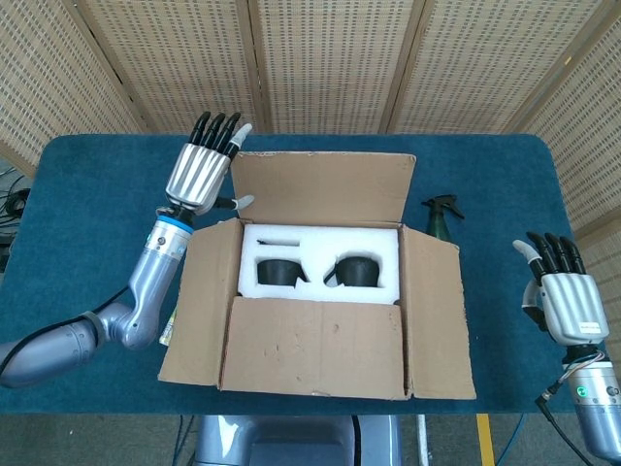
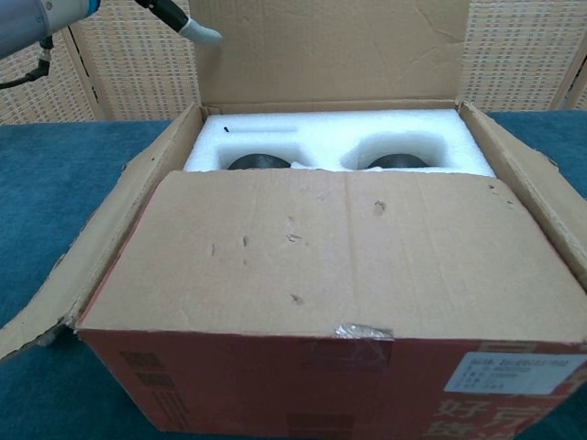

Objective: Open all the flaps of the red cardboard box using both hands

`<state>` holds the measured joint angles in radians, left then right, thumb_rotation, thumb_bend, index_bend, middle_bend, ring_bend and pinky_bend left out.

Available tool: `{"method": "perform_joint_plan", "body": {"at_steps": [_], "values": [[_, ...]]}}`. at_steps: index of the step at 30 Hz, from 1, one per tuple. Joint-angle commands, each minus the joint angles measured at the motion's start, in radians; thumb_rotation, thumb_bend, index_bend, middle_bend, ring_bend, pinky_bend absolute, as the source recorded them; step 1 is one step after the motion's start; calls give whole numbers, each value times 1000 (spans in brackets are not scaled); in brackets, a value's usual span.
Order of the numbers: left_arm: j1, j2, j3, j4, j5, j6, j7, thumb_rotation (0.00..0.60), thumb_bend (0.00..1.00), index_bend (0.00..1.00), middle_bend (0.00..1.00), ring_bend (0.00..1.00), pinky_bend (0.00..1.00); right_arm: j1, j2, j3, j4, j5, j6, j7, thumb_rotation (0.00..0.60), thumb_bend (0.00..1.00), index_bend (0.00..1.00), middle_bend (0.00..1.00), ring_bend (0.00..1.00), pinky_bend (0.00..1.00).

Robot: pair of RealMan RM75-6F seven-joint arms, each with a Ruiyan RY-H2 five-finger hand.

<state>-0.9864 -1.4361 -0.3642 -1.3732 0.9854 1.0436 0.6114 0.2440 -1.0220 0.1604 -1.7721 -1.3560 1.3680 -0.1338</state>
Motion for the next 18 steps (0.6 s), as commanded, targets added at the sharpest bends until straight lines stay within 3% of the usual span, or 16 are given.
{"method": "perform_joint_plan", "body": {"at_steps": [1, 6, 13, 18], "values": [[8, 22, 10, -23, 8, 8, 9, 331, 161, 71, 0, 0, 0, 2, -2, 1, -1, 1, -2, -1, 600, 878, 146, 92, 0, 7], [1, 35, 19, -29, -13, 22, 73, 330, 162, 71, 0, 0, 0, 4, -4, 0, -7, -2, -3, -9, 600, 878, 146, 92, 0, 7], [-7, 14, 5, 18, -18, 41, 43, 331, 161, 71, 0, 0, 0, 1, 1, 2, -16, 3, 2, -20, 600, 878, 147, 92, 0, 7], [7, 28, -15, -37, -74, -16, -47, 330, 161, 91, 0, 0, 0, -3, 5, 2, -20, 4, 7, -24, 600, 878, 146, 93, 0, 7]]}}
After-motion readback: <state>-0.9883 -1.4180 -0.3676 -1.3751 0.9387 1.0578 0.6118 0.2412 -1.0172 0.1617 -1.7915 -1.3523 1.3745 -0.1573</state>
